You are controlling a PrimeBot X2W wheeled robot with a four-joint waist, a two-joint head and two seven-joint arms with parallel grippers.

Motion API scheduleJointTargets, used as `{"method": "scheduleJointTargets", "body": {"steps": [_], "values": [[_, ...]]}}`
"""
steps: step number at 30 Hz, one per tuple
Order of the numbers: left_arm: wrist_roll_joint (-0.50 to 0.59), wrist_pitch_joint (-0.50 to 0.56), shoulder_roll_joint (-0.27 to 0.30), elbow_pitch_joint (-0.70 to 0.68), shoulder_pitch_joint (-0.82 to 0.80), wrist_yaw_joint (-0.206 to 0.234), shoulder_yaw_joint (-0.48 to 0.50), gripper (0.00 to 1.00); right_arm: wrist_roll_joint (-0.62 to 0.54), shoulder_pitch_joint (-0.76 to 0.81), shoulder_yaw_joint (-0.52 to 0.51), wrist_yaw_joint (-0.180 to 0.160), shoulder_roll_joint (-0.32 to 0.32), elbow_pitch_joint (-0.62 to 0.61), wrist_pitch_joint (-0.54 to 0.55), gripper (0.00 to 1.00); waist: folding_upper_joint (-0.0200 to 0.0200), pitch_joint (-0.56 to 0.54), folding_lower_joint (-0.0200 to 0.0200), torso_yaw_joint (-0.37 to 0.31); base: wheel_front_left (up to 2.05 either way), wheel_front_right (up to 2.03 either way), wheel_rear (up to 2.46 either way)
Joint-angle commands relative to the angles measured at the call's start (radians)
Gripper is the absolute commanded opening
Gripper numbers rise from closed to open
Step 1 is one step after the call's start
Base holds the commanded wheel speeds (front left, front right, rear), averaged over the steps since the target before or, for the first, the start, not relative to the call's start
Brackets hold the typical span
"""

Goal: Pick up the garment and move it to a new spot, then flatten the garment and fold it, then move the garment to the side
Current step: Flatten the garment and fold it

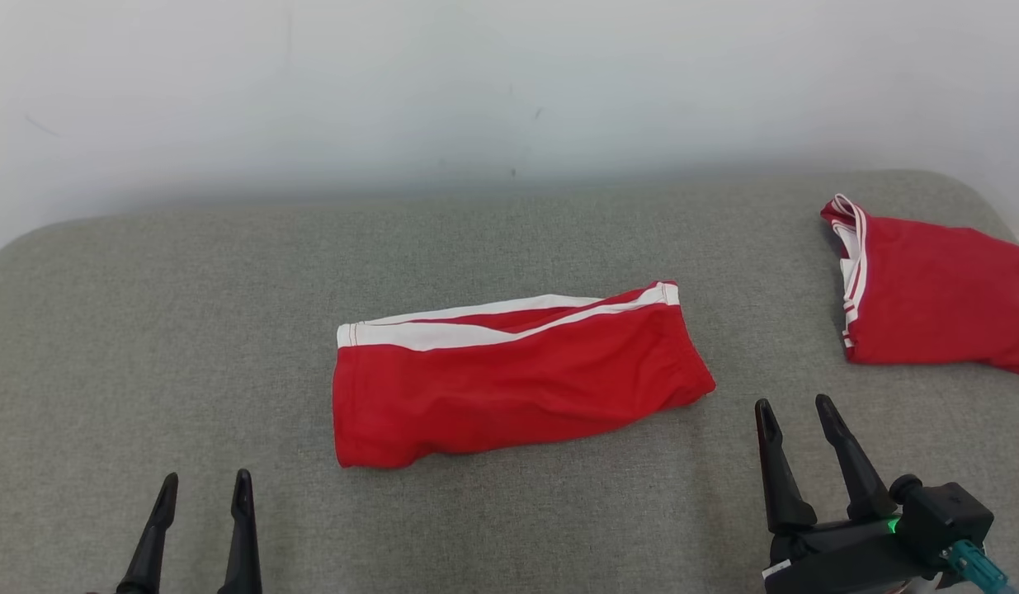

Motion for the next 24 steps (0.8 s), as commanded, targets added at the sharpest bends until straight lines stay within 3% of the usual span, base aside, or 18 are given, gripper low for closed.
{"method": "scheduleJointTargets", "body": {"steps": [1, 17, 24], "values": [[0.009, -0.003, -0.007, 0.004, 0.005, -0.006, 0.003, 1.0, -0.007, 0.012, 0.003, -0.003, -0.005, 0.005, -0.007, 1.0, 0.0, -0.008, 0.0, 0.0, 0.0, 0.0, 0.0], [-0.013, -0.003, 0.01, 0.015, 0.006, -0.023, -0.031, 1.0, -0.024, 0.022, -0.002, -0.003, -0.012, 0.028, -0.009, 1.0, 0.0, -0.029, 0.0, 0.008, 0.0, 0.0, 0.0], [-0.013, -0.003, 0.006, 0.011, -0.019, -0.024, -0.039, 1.0, -0.023, -0.046, -0.006, -0.003, -0.032, 0.074, 0.0, 1.0, 0.0, -0.008, 0.0, 0.026, 0.0, 0.0, 0.0]]}}
